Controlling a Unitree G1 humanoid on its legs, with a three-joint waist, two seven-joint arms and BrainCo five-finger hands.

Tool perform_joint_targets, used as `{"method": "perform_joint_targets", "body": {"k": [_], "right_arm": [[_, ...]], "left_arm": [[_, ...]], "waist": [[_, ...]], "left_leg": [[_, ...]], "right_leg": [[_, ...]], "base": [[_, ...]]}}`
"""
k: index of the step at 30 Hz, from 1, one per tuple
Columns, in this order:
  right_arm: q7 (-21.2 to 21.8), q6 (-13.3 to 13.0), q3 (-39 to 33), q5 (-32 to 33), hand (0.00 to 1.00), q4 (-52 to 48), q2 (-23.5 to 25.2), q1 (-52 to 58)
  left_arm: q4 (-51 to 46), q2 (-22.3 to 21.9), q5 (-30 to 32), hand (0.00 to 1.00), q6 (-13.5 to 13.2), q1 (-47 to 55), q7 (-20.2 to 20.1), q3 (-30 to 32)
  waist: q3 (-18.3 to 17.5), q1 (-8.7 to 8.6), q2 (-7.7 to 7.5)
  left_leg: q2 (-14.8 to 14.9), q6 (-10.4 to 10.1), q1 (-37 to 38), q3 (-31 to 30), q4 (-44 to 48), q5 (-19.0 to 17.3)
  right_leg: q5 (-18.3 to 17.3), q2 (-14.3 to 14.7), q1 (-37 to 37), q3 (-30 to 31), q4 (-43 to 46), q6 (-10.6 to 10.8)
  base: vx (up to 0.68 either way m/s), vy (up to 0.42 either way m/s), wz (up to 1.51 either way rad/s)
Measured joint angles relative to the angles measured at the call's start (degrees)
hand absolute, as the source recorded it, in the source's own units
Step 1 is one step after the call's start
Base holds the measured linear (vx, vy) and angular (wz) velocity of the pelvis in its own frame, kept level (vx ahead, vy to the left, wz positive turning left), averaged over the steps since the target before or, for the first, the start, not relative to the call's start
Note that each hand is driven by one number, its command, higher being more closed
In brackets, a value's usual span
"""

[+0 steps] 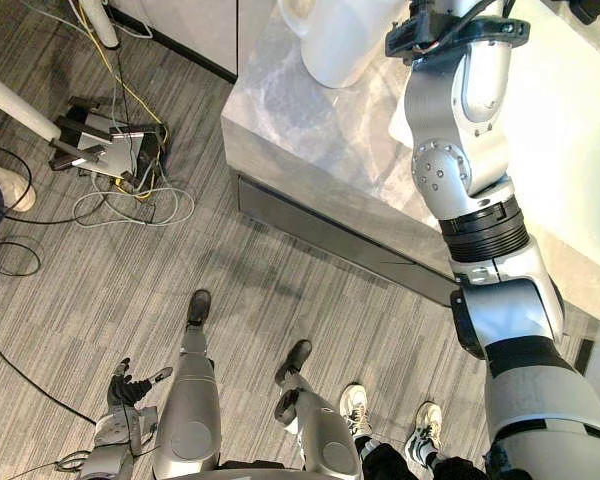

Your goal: Organize washtable

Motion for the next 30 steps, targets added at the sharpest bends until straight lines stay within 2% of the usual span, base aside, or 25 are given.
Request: {"method": "perform_joint_targets", "body": {"k": [10, 13, 18, 21, 24, 30], "right_arm": [[0.05, 0.01, 0.08, -0.01, 0.00, -1.84, -0.08, 0.01], [0.00, 0.01, 0.07, -0.05, 0.00, -1.93, -1.62, 0.01], [-0.09, -0.02, -0.81, -0.38, 0.00, -2.07, -4.48, 0.37], [-0.14, -0.59, -7.19, -0.93, 0.00, -7.12, -5.13, 4.76], [-0.70, -2.28, -13.13, -2.94, 0.00, -11.56, -5.21, 10.60], [-3.96, -3.97, -28.77, -8.30, 0.00, -16.12, -5.02, 28.47]], "left_arm": [[0.33, 0.54, 0.00, 0.00, -0.07, -0.13, -0.04, 0.00], [1.18, 0.66, 0.01, 0.00, -0.06, -0.30, -0.06, 0.02], [3.53, 0.54, 0.05, 0.00, 0.02, 0.00, -0.16, 0.05], [4.09, -0.14, 0.13, 0.00, 0.08, 0.25, -0.61, 0.10], [5.75, -0.88, 0.21, 0.00, 0.11, 1.05, -1.39, 0.17], [9.16, -3.24, 2.31, 0.00, 0.44, 3.07, -1.45, 0.28]], "waist": [[-0.24, -1.22, -0.25], [-0.77, -1.29, -0.39], [-4.63, -1.92, -0.26], [-7.32, -2.53, 0.44], [-10.92, -3.13, 1.42], [-16.99, -5.20, 5.26]], "left_leg": [[0.02, -0.02, 0.71, 0.25, 0.01, 0.07], [0.02, -0.01, 1.16, 0.70, 0.00, 0.08], [-0.01, -0.01, 2.35, 1.38, -0.22, 0.07], [-0.04, -0.02, 4.53, 1.80, -0.89, 0.05], [-0.23, 0.07, 6.83, 3.45, -2.77, 0.11], [-1.36, 0.44, 11.16, 6.55, -5.73, 0.93]], "right_leg": [[0.01, -0.01, 0.58, 0.59, -0.10, -0.02], [0.01, -0.06, 0.78, 0.75, -0.23, -0.02], [0.01, -0.11, 1.75, 1.33, -0.60, -0.03], [0.00, -0.19, 3.41, 2.00, -0.67, -0.04], [-0.08, -0.53, 3.81, 2.54, -0.66, -0.12], [-0.89, -1.75, 5.08, 4.82, -0.86, -0.24]], "base": [[0.00, 0.000, 0.00], [-0.01, -0.004, -0.06], [0.00, -0.001, -0.03], [0.00, 0.002, -0.02], [-0.02, 0.006, -0.22], [-0.01, 0.015, -0.19]]}}
